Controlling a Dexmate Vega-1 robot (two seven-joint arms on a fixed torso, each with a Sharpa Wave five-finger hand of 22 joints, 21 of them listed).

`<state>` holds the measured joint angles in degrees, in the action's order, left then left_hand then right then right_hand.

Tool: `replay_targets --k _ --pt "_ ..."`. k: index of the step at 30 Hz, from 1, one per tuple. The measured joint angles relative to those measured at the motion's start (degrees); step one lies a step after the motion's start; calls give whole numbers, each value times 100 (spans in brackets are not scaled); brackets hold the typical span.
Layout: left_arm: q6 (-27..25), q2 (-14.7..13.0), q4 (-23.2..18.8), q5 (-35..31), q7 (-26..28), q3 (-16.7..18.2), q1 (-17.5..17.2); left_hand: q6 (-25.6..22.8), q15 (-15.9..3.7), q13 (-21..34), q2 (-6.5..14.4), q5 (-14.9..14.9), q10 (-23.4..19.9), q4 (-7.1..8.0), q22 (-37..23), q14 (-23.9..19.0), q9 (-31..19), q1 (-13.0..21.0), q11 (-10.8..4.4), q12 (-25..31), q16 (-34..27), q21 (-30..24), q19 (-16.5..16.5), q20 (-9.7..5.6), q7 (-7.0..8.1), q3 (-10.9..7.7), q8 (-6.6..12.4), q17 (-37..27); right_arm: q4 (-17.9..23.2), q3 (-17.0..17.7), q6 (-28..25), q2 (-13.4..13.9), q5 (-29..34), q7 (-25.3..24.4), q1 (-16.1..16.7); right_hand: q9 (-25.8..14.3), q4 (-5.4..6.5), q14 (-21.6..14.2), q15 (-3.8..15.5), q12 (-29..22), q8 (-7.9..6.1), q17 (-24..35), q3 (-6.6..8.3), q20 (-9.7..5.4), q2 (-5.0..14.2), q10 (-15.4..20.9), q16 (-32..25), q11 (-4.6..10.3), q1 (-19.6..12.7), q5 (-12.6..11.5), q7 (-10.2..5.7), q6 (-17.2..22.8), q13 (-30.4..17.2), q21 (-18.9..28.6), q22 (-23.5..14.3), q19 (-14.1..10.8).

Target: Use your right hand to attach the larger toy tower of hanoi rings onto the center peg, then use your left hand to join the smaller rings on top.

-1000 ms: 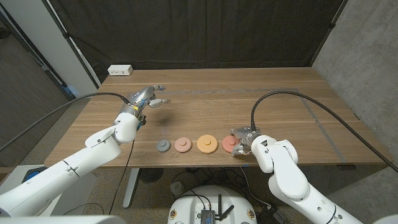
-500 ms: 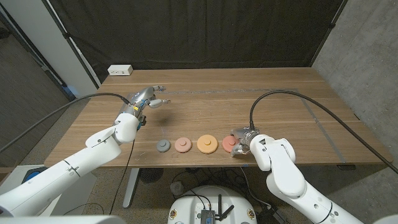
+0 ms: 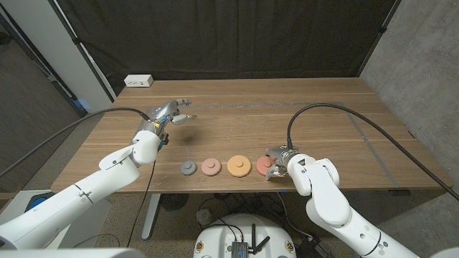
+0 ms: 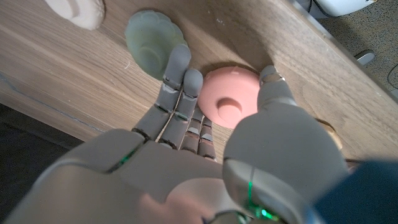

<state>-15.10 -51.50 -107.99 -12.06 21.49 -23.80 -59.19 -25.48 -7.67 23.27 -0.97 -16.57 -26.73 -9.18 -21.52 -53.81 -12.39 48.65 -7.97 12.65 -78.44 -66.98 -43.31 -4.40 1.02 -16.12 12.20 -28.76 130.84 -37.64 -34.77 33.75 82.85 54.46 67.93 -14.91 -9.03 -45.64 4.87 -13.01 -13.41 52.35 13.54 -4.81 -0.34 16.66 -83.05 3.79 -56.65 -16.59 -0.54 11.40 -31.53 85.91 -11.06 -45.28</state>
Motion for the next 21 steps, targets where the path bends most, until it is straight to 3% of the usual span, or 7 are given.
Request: replay_targets --k 11,21 --pt "4 -10 -18 14 31 30 -52 -11 0 -1 0 -40 0 0 53 0 0 0 0 0 -22 -49 11 -11 -10 0 0 9 -14 -9 5 30 -98 -163 21 21 26 -680 208 -147 -183 824 166 -173 9 376 -343 -11 -7 -94 -150 565 -18 267 -156 -517" --pt "3 -16 -53 34 66 65 -105 -11 0 -1 23 -40 -29 0 80 -1 0 -23 29 0 -22 -49 11 -11 -9 0 0 9 9 0 12 121 -313 -482 78 44 -56 -1194 396 -259 -377 1469 296 -306 47 539 -449 -112 16 -228 45 837 -83 310 -310 -934"
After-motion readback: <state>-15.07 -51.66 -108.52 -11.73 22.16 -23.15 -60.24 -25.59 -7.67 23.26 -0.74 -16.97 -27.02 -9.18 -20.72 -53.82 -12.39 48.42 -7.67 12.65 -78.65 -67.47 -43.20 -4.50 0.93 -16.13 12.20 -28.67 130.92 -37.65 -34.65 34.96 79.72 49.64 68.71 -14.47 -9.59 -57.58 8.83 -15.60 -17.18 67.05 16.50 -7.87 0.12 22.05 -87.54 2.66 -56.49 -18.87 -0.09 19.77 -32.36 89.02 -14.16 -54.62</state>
